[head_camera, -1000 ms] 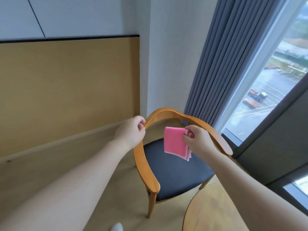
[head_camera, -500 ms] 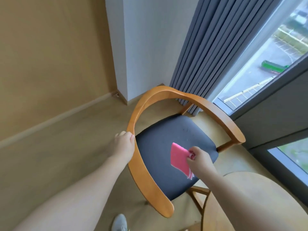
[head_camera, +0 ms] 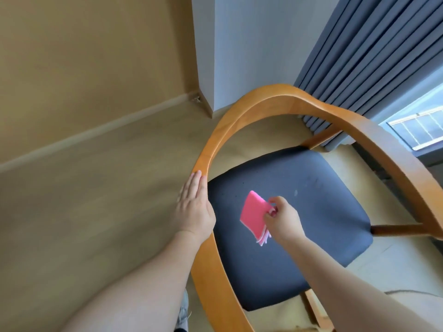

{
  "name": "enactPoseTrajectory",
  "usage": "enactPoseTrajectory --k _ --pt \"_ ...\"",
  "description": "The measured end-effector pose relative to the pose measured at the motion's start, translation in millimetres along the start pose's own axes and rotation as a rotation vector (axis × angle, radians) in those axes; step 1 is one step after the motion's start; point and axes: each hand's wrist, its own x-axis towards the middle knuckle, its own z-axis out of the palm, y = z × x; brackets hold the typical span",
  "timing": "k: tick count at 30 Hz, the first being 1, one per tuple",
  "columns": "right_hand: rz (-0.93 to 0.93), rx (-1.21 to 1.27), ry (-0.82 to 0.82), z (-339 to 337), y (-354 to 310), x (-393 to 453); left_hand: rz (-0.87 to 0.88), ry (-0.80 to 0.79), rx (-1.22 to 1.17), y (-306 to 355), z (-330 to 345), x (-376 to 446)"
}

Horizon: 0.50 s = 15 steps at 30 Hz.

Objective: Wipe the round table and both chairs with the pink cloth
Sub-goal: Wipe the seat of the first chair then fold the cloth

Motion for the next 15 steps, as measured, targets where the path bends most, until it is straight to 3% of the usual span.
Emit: enactPoseTrajectory --k 10,15 --pt "-0.057 0.326 -0.104 62 -25 87 -0.004 0.028 -0.027 4 -4 -2" --pt "-0.002 -0.036 -0.138 83 4 105 0.028 -0.001 0.038 5 -5 -1"
